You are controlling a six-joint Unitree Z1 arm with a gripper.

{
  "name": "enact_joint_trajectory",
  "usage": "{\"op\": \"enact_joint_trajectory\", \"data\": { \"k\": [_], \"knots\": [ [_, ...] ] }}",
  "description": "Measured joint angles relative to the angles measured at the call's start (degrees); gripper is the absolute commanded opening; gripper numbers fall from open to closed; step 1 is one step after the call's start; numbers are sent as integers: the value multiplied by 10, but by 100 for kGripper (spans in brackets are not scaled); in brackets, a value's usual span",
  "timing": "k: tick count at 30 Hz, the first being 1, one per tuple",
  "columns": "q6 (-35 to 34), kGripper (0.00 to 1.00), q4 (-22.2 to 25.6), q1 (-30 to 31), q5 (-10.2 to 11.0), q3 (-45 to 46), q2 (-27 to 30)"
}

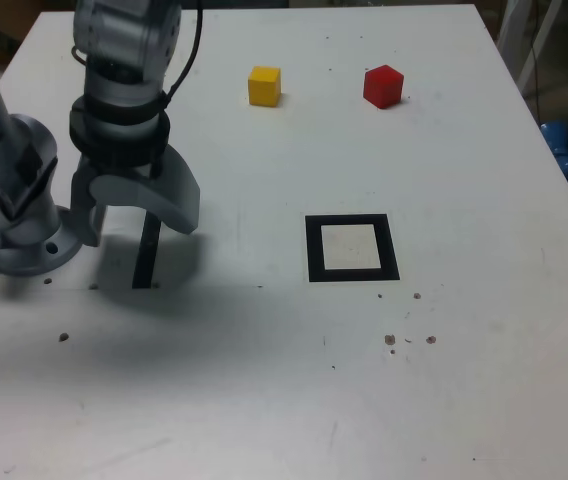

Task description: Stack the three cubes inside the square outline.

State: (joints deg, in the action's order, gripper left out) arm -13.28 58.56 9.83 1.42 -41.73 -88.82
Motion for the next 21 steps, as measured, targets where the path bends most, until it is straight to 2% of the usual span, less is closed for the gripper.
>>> {"op": "enact_joint_trajectory", "data": {
  "k": [21],
  "knots": [
    [0,99,5,0,1,-5,3]
  ]
}}
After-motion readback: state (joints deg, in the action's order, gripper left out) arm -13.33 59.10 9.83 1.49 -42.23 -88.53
